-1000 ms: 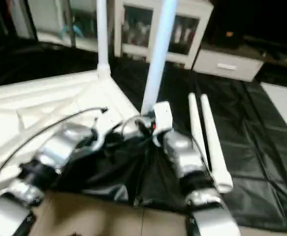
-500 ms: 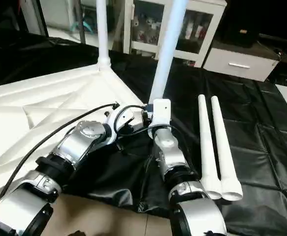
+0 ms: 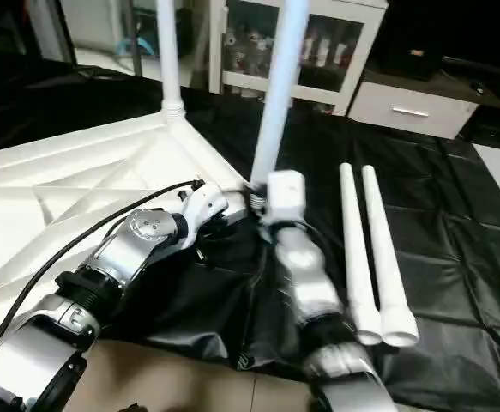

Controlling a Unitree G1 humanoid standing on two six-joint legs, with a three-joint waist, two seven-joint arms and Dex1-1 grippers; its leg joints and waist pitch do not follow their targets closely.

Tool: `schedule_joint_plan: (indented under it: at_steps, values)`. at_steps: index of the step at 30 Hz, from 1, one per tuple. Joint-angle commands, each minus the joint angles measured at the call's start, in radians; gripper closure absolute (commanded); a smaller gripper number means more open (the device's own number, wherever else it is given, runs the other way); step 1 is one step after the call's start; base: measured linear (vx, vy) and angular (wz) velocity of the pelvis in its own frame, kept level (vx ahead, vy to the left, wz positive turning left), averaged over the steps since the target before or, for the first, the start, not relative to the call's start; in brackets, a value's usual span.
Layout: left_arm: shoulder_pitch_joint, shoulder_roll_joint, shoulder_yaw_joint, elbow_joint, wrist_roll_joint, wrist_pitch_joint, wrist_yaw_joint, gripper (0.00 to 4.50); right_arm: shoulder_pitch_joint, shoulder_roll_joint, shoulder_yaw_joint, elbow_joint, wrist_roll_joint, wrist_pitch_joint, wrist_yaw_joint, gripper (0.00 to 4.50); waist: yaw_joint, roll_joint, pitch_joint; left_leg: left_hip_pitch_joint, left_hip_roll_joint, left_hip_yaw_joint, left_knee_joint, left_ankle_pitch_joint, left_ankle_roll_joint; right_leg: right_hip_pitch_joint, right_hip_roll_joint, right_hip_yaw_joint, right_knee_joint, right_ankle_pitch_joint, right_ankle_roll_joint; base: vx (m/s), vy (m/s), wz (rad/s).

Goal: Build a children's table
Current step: Rotate leg to tighten

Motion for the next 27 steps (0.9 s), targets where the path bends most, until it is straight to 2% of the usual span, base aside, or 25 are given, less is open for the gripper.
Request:
schedule_joint_plan:
  at_steps: [1, 3, 5, 6, 7, 8, 9, 13, 14, 15, 16, 17, 18, 20, 23, 24, 25, 27]
  values:
    - [-0.005, -0.018, -0.014, 0.015, -0.015, -0.136, -0.027, 4.5, 0.068, -0.02, 0.013, -0.121, -0.014, 0.076, 0.02, 0.68, 0.004, -0.001, -0.059, 0.006, 0.012, 0.004, -0.069, -0.123, 0.034, 0.056, -0.042, 0.042, -0.062, -0.03, -0.164, 0.0, 0.0, 0.0]
    - [-0.012, -0.024, -0.015, 0.029, -0.016, -0.179, -0.03, 4.5, 0.106, -0.033, 0.024, -0.17, -0.032, 0.117, 0.024, 0.68, 0.006, -0.003, -0.059, 0.006, 0.012, 0.003, -0.073, -0.143, 0.033, 0.058, -0.044, 0.042, -0.069, -0.074, -0.16, 0.0, 0.0, 0.0]
    - [-0.019, -0.032, -0.012, 0.043, -0.018, -0.216, -0.024, 4.5, 0.14, -0.042, 0.027, -0.215, -0.041, 0.162, 0.022, 0.68, 0.009, -0.001, -0.057, 0.007, 0.012, 0.003, -0.073, -0.152, 0.032, 0.057, -0.044, 0.043, -0.072, -0.095, -0.157, 0.0, 0.0, 0.0]
    - [-0.023, -0.038, -0.01, 0.051, -0.015, -0.234, -0.016, 4.5, 0.159, -0.046, 0.028, -0.241, -0.037, 0.194, 0.023, 0.68, 0.011, 0.005, -0.057, 0.008, 0.014, 0.002, -0.075, -0.166, 0.026, 0.054, -0.048, 0.043, -0.072, -0.113, -0.159, 0.0, 0.0, 0.0]
    - [-0.028, -0.042, -0.01, 0.058, -0.007, -0.254, 0.0, 4.5, 0.177, -0.052, 0.034, -0.273, -0.023, 0.241, 0.034, 0.68, 0.011, 0.008, -0.055, 0.009, 0.014, 0.002, -0.076, -0.179, 0.024, 0.053, -0.044, 0.043, -0.077, -0.128, -0.156, 0.0, 0.0, 0.0]
    - [-0.031, -0.043, -0.011, 0.063, 0.001, -0.269, 0.018, 4.5, 0.187, -0.056, 0.043, -0.291, -0.013, 0.267, 0.049, 0.68, 0.011, 0.005, -0.055, 0.01, 0.016, 0.002, -0.077, -0.185, 0.023, 0.052, -0.045, 0.044, -0.078, -0.13, -0.154, 0.0, 0.0, 0.0]
    - [-0.044, -0.047, -0.008, 0.084, 0.02, -0.299, 0.073, 4.5, 0.212, -0.066, 0.069, -0.352, 0.017, 0.333, 0.094, 0.68, 0.015, 0.009, -0.054, 0.009, 0.017, 0.0, -0.078, -0.194, 0.025, 0.056, -0.045, 0.043, -0.078, -0.134, -0.146, 0.0, 0.0, 0.0]
    - [-0.062, -0.054, 0.028, 0.108, -0.008, -0.307, 0.069, 4.5, 0.225, -0.072, 0.099, -0.399, 0.023, 0.356, 0.149, 0.68, 0.016, 0.01, -0.054, 0.004, 0.017, 0.0, -0.077, -0.183, 0.021, 0.054, -0.05, 0.043, -0.077, -0.142, -0.151, 0.0, 0.0, 0.0]
    - [-0.067, -0.057, 0.048, 0.108, -0.035, -0.301, 0.048, 4.21, 0.228, -0.075, 0.11, -0.406, 0.015, 0.353, 0.163, 0.68, 0.017, 0.011, -0.055, 0.005, 0.017, 0.0, -0.076, -0.18, 0.02, 0.053, -0.051, 0.043, -0.077, -0.14, -0.153, 0.0, 0.0, 0.0]
    - [-0.071, -0.058, 0.067, 0.106, -0.053, -0.293, 0.05, 4.21, 0.232, -0.079, 0.122, -0.411, 0.009, 0.347, 0.178, 0.64, 0.017, 0.0, -0.055, 0.003, 0.017, 0.001, -0.075, -0.168, 0.023, 0.055, -0.051, 0.043, -0.075, -0.127, -0.158, 0.0, 0.0, 0.0]
    - [-0.075, -0.056, 0.085, 0.105, -0.068, -0.291, 0.05, 4.21, 0.238, -0.083, 0.138, -0.423, 0.004, 0.35, 0.196, 0.64, 0.021, 0.008, -0.056, 0.004, 0.017, -0.001, -0.074, -0.152, 0.023, 0.055, -0.053, 0.043, -0.07, -0.109, -0.171, 0.0, 0.0, 0.0]
    - [-0.075, -0.053, 0.091, 0.101, -0.073, -0.287, 0.045, 4.0, 0.242, -0.086, 0.149, -0.43, 0.001, 0.353, 0.206, 0.62, 0.024, 0.011, -0.059, 0.006, 0.019, -0.001, -0.072, -0.139, 0.024, 0.055, -0.053, 0.043, -0.067, -0.083, -0.178, 0.0, 0.0, 0.0]
    - [-0.072, -0.044, 0.093, 0.093, -0.073, -0.279, 0.038, 3.82, 0.246, -0.091, 0.165, -0.44, -0.005, 0.358, 0.217, 0.62, 0.023, 0.003, -0.061, 0.006, 0.021, 0.0, -0.067, -0.084, 0.032, 0.054, -0.045, 0.04, -0.055, 0.037, -0.204, 0.0, 0.0, 0.0]
    - [-0.067, -0.037, 0.099, 0.081, -0.077, -0.269, 0.034, 3.79, 0.248, -0.091, 0.17, -0.445, -0.007, 0.362, 0.218, 0.62, 0.025, 0.004, -0.06, 0.005, 0.017, 0.001, -0.065, -0.066, 0.037, 0.055, -0.044, 0.039, -0.05, 0.069, -0.208, 0.0, 0.0, 0.0]
    - [-0.033, -0.014, 0.139, 0.001, -0.119, -0.206, -0.009, 3.54, 0.254, -0.095, 0.176, -0.477, 0.003, 0.402, 0.213, 0.62, 0.025, -0.001, -0.057, 0.006, 0.017, 0.003, -0.066, -0.067, 0.047, 0.059, -0.048, 0.041, -0.051, 0.063, -0.212, 0.0, 0.0, 0.0]
    - [-0.013, -0.003, 0.156, -0.053, -0.146, -0.163, -0.037, 3.37, 0.253, -0.096, 0.174, -0.482, 0.003, 0.408, 0.215, 0.62, 0.023, -0.002, -0.056, 0.006, 0.017, 0.004, -0.067, -0.081, 0.042, 0.057, -0.048, 0.041, -0.053, 0.033, -0.212, 0.0, 0.0, 0.0]
    - [-0.013, -0.003, 0.156, -0.053, -0.146, -0.163, -0.037, 3.35, 0.253, -0.096, 0.174, -0.482, 0.003, 0.408, 0.215, 0.62, 0.023, -0.002, -0.056, 0.006, 0.017, 0.004, -0.067, -0.081, 0.042, 0.057, -0.048, 0.041, -0.053, 0.033, -0.212, 0.0, 0.0, 0.0]
    - [0.035, 0.038, 0.17, -0.171, -0.188, -0.081, -0.105, 3.17, 0.252, -0.098, 0.171, -0.489, 0.004, 0.413, 0.218, 0.62, 0.02, 0.0, -0.053, 0.006, 0.021, 0.004, -0.071, -0.112, 0.025, 0.055, -0.05, 0.041, -0.055, -0.019, -0.212, 0.0, 0.0, 0.0]
